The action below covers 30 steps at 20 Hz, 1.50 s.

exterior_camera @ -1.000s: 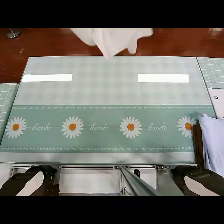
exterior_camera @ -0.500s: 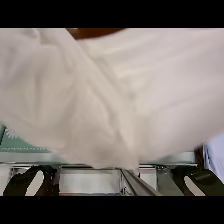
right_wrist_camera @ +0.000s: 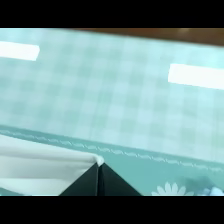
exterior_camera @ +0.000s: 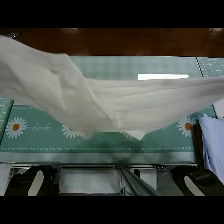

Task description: Fold the shirts.

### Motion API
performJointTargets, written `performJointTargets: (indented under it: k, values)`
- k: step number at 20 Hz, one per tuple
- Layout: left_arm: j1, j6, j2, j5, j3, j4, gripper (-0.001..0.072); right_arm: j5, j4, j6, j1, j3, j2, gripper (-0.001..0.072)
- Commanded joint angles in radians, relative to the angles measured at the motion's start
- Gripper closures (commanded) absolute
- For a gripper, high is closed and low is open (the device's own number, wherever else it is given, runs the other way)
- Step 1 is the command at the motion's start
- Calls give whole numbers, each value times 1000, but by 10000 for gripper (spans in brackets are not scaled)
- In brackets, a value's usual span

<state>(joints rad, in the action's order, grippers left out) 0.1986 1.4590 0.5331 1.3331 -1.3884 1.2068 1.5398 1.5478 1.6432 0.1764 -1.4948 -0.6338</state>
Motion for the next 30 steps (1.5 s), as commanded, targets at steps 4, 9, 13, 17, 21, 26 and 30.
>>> performJointTargets:
  k: [4, 9, 13, 17, 21, 26, 30]
  values:
    - [-18, -80, 267, -280, 397, -125, 690, -282, 66, 27, -87, 233, -255, 692]
    - [-109, -85, 655, -362, 330, -141, 690, -523, -196, -48, -222, 232, -600, 690]
    - [-160, -36, 824, -383, 269, -153, 637, -590, -418, -74, -268, 205, -808, 688]
    - [-120, -10, 864, -179, 183, -61, 4, -462, -502, -116, -366, 142, -860, 95]
    - [-8, -86, 757, -36, 225, -152, 5, -117, -336, -230, -554, 139, -827, 95]
    - [-118, -344, 664, -66, 636, -627, 5, -228, -453, -277, -682, 504, -673, 96]
    - [-317, -400, 695, -251, 782, -762, 6, -299, -572, -328, -655, 678, -593, 96]
